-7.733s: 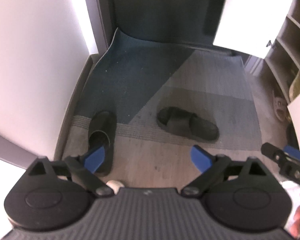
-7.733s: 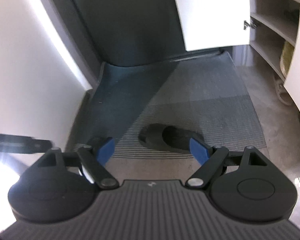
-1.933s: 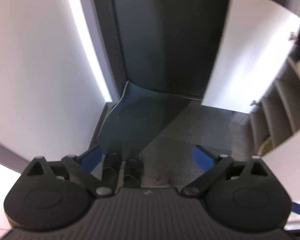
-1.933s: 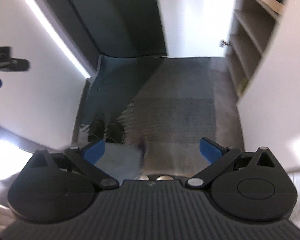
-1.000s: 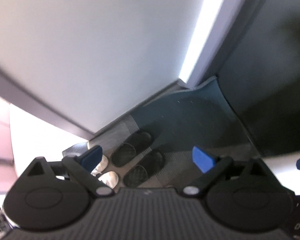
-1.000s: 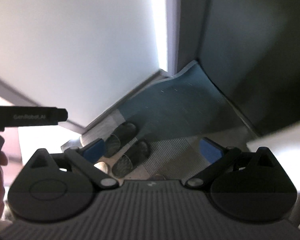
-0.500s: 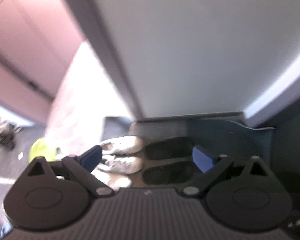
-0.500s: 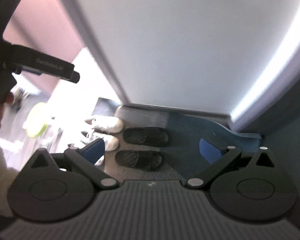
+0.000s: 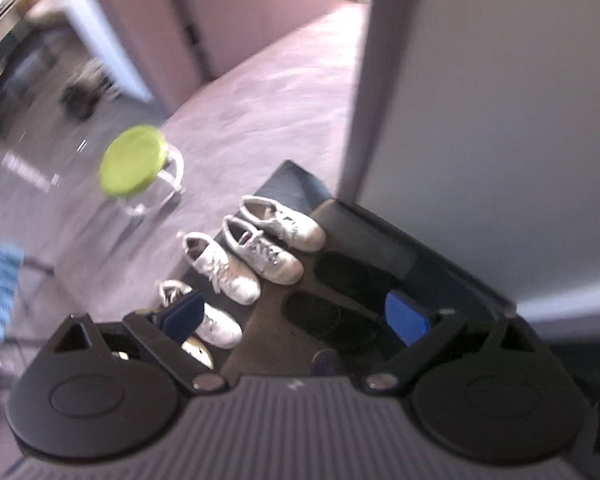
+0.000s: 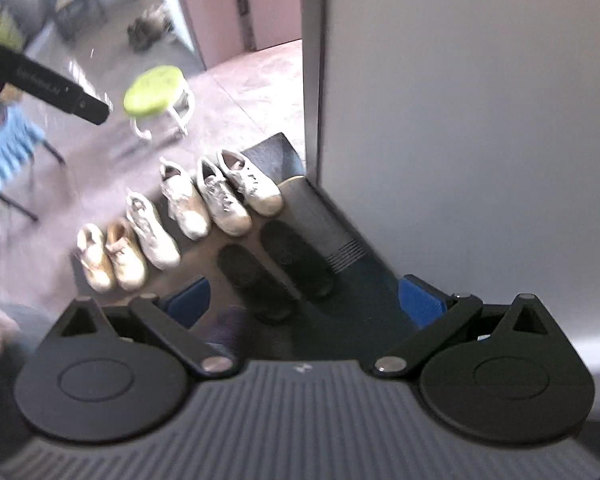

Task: Organize scattered shoes
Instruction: 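Raise both open tools and pull back from the shoe row, then lower the right tool onto both black slides and grip their straps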

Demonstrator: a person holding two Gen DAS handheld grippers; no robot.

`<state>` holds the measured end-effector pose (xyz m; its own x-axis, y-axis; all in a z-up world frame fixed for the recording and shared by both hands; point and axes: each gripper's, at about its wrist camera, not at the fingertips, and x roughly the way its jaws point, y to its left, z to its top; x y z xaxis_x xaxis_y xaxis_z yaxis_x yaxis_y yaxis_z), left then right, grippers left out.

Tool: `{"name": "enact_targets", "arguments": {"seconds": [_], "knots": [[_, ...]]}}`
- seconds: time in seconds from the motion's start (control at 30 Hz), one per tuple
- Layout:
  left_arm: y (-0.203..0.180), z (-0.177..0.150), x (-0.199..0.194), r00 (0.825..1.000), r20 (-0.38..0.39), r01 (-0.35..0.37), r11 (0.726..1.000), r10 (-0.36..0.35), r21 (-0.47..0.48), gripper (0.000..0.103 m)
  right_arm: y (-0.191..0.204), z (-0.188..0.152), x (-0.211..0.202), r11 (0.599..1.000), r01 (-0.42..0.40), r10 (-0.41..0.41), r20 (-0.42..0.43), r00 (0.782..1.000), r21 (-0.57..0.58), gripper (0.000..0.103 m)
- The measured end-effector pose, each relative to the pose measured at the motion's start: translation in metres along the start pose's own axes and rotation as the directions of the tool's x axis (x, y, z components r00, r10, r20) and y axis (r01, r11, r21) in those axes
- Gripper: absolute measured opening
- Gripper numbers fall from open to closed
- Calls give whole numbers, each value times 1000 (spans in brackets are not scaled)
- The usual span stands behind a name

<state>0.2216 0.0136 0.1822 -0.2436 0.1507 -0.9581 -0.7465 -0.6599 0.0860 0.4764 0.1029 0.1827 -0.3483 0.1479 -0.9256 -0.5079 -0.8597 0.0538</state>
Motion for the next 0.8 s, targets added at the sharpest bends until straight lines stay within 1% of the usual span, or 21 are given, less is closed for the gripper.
{"name": "enact_targets", "arguments": {"seconds": [0.07,0.13,0.2,0.23,0.3,0.33,0.4,0.43,0.47,0.5,0.53,0.57,0.67,0.73,0.8], "knots": [[13,2,-1,1000,1,-20,995,20,-94,98,-3,11,17,999,-36,35,-21,999,-32,103],[20,1,-4,999,4,-45,987,46,-156,98,-5,19,30,996,-65,63,-41,997,-56,103],[25,-2,-7,995,12,-95,973,99,-209,98,-9,33,51,991,-101,96,-61,994,-89,103],[26,-3,-8,992,13,-121,965,127,-235,99,-12,38,62,987,-121,114,-65,991,-109,103],[27,-9,-5,983,7,-175,937,185,-302,99,-17,46,84,974,-162,151,-76,986,-157,103],[25,-12,-1,977,2,-200,919,213,-340,99,-20,48,99,967,-177,164,-82,983,-185,103],[18,-18,15,965,-9,-246,885,264,-396,99,-29,54,129,961,-205,195,-72,978,-184,103],[13,-22,25,955,-25,-277,862,294,-424,99,-36,56,148,957,-235,227,-67,972,-170,103],[7,-28,38,946,-51,-308,833,321,-460,99,-40,55,163,953,-253,245,-71,967,-167,103],[1,-34,48,942,-71,-318,808,327,-495,99,-45,52,186,950,-261,250,-86,964,-170,103],[-3,-41,57,942,-90,-321,785,324,-530,99,-47,50,198,951,-257,244,-95,965,-173,103],[-8,-47,66,942,-108,-321,764,317,-560,99,-52,43,220,954,-245,230,-105,968,-175,103],[-26,-68,102,942,-158,-330,725,297,-605,99,-59,17,267,945,-260,235,-143,961,-199,103],[-35,-84,125,944,-176,-324,692,278,-645,99,-56,-6,301,921,-293,254,-177,951,-257,103],[-43,-104,153,946,-195,-320,652,259,-687,99,-49,-29,335,889,-314,259,-200,945,-333,103]]}}
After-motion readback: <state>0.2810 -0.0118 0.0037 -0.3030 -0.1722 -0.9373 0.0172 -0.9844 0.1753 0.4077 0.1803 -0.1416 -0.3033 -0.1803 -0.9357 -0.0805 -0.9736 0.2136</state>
